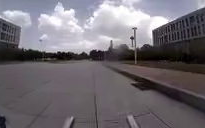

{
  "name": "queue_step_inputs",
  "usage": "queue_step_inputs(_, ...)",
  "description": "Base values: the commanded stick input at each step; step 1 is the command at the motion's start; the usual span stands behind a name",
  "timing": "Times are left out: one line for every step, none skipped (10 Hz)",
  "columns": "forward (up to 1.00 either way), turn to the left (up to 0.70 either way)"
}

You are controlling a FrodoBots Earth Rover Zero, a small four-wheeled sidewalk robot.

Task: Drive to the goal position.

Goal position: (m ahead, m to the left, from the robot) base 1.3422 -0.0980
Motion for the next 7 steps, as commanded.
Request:
queue_step_inputs(0.70,0.00)
queue_step_inputs(0.70,0.00)
queue_step_inputs(0.70,0.00)
queue_step_inputs(0.70,0.00)
queue_step_inputs(0.70,0.00)
queue_step_inputs(0.70,0.00)
queue_step_inputs(0.70,0.00)
